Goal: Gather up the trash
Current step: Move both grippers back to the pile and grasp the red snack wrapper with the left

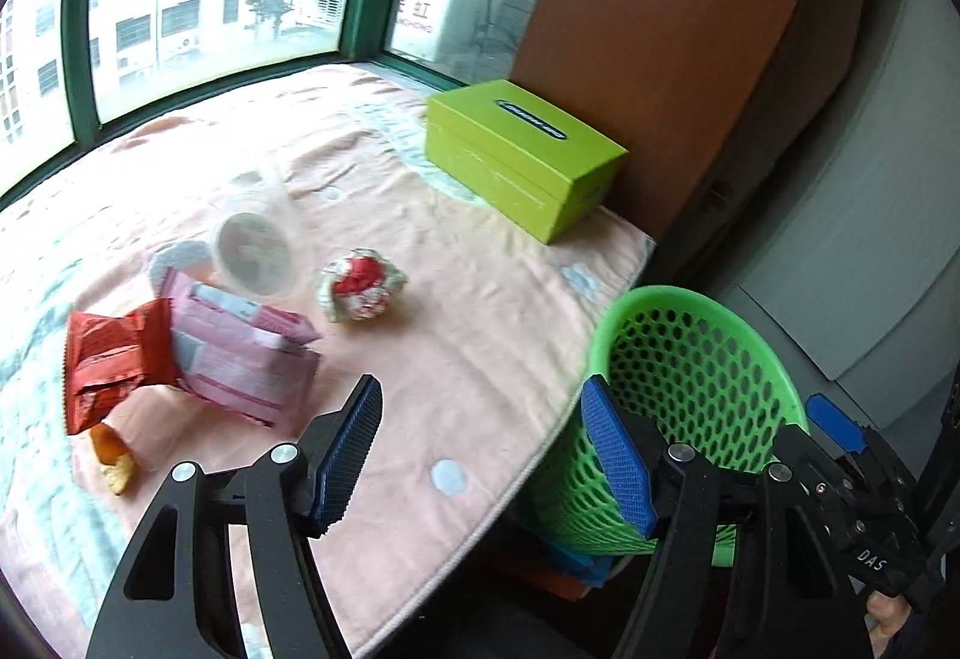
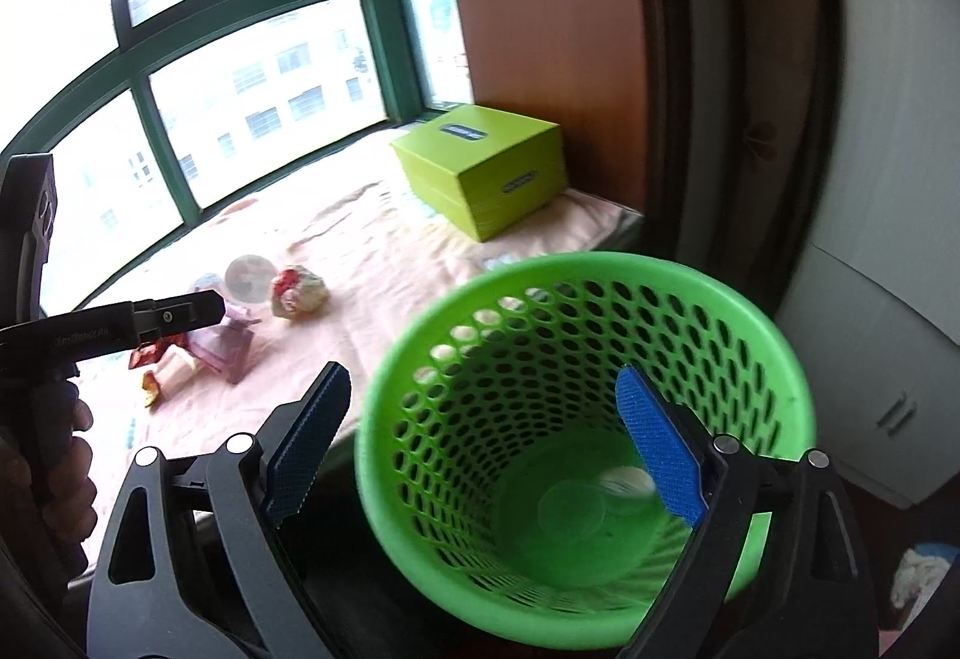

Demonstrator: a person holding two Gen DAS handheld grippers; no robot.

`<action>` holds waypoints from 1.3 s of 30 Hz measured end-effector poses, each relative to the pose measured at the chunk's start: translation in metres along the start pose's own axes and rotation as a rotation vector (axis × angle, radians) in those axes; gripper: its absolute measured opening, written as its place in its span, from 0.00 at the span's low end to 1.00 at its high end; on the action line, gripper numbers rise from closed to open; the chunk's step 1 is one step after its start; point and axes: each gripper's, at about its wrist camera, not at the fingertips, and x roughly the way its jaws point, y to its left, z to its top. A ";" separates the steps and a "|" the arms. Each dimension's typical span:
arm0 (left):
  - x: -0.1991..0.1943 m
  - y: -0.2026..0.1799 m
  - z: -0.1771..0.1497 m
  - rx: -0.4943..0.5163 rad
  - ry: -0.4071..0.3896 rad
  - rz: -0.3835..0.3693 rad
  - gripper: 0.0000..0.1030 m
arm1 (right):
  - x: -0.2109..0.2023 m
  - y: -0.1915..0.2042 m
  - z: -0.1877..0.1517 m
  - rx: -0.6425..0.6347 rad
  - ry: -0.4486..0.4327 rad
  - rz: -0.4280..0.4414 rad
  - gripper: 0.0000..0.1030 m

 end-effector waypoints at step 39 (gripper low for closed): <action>0.002 0.257 -0.007 -0.397 0.014 0.058 0.78 | 0.076 0.133 0.030 -0.162 0.068 0.201 0.89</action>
